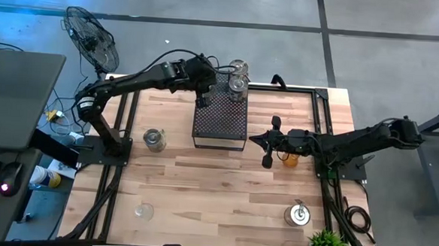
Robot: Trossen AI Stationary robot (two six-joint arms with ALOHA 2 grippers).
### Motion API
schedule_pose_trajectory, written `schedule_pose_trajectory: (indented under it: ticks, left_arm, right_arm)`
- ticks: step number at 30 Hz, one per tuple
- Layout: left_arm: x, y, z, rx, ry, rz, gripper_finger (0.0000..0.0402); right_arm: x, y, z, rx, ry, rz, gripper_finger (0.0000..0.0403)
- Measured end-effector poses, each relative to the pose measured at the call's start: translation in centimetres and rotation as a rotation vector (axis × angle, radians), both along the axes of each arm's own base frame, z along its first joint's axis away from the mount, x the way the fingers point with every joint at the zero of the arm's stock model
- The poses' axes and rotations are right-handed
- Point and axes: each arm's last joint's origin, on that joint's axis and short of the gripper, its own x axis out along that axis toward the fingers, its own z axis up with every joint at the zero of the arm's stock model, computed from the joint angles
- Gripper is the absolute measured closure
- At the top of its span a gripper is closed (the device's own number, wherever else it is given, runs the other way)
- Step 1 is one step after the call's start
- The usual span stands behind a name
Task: Pick & Place candle stick holders
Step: Put the green glass candle holder on the shelf
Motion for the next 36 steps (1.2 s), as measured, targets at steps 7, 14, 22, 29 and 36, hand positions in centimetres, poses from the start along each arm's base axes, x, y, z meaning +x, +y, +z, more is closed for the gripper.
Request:
schedule_pose_trajectory:
  ticks: [7,14,22,29,36]
  left_arm:
    - [0.02,-0.01,0.00,-0.006,-0.008,0.006,0.0371]
    - [0.01,-0.07,-0.03,-0.009,-0.005,0.005,0.0371]
    - [0.27,-0.67,-0.12,-0.011,0.004,-0.014,0.0342]
    - [0.21,-0.63,-0.25,-0.004,0.017,0.001,0.0294]
    - [0.44,-0.54,-0.07,0.006,-0.012,-0.003,0.0291]
  right_arm:
    - [0.00,0.00,0.01,0.000,-0.001,0.000,0.0401]
    - [0.00,0.00,0.01,0.000,-0.001,0.000,0.0401]
    - [0.00,0.00,0.01,0.000,-0.001,0.000,0.0401]
    - [0.01,0.03,0.01,0.003,-0.001,0.013,0.0401]
    - [0.02,0.05,0.01,0.005,-0.002,0.020,0.0401]
